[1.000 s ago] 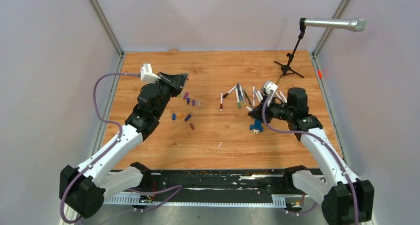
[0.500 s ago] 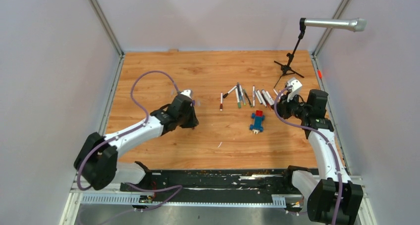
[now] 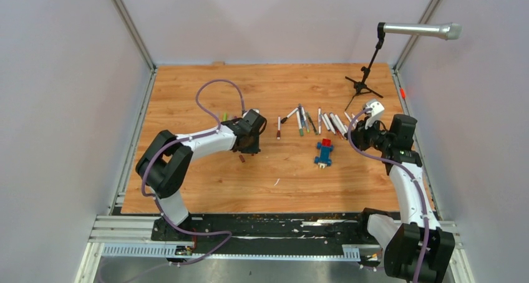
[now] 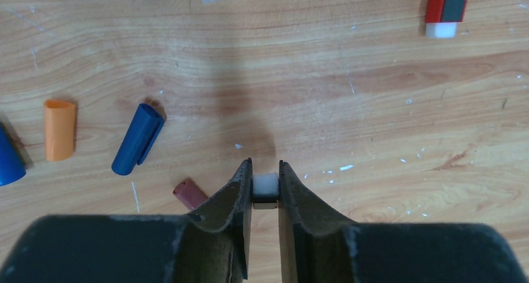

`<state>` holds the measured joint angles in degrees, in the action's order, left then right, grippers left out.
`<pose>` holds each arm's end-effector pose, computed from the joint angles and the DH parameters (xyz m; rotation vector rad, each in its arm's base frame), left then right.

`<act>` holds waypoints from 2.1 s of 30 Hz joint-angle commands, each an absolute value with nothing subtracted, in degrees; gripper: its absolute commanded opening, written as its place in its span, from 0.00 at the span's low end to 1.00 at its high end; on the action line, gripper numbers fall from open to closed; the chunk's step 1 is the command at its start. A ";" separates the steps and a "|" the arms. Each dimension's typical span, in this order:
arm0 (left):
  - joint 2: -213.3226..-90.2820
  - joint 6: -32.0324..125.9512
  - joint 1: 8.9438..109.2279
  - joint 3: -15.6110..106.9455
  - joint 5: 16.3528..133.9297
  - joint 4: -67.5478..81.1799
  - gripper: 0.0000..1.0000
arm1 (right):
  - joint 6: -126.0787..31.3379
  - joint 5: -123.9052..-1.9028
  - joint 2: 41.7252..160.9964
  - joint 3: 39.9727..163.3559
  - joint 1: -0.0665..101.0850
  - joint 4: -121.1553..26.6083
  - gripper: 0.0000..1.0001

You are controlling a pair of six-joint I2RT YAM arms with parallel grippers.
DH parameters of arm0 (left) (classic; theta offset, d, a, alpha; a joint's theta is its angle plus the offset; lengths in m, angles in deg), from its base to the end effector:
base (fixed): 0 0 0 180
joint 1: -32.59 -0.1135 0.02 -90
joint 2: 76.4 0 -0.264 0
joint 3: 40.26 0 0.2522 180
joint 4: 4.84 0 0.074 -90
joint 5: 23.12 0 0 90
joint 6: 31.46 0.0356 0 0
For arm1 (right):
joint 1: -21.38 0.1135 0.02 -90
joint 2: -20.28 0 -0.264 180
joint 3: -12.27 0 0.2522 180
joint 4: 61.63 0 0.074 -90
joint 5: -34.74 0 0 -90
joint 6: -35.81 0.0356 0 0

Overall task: Open the pen caps
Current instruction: Place the pen cap at the center of the board, then place the pen at the center of the board.

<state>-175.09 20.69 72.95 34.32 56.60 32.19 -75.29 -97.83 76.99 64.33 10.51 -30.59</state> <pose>0.2653 -0.2171 0.1760 -0.0033 2.6305 -0.2433 0.2087 -0.0155 0.2553 -0.5784 1.9632 0.4682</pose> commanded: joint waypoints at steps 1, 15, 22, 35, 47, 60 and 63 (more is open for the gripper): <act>-177.13 22.53 73.19 36.94 55.15 35.34 0.29 | -75.60 -99.00 76.48 64.26 9.74 -31.87 0.00; -167.68 27.41 73.11 40.92 53.42 37.58 0.60 | -76.21 -87.37 81.39 67.15 7.48 -31.10 0.00; -157.56 32.57 73.13 37.99 56.62 34.65 0.64 | -76.95 -83.41 88.96 71.45 5.13 -30.42 0.00; -125.61 29.22 70.75 10.01 65.11 16.87 1.00 | -79.72 -79.44 116.35 88.97 3.90 -26.94 0.09; -122.89 23.41 70.76 3.03 70.25 11.22 1.00 | -79.01 -79.48 129.16 99.59 3.91 -22.04 0.20; -127.65 21.17 70.75 6.08 74.34 7.58 1.00 | -78.18 -82.27 126.44 98.94 3.45 -21.96 0.29; -132.60 20.51 70.77 10.36 74.37 8.59 1.00 | -76.65 -85.78 120.74 96.79 2.86 -21.94 0.32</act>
<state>-128.19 21.94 70.91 3.87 73.08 11.55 -78.46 -80.89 129.53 97.99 3.82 -21.19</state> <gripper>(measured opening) 1.000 0.301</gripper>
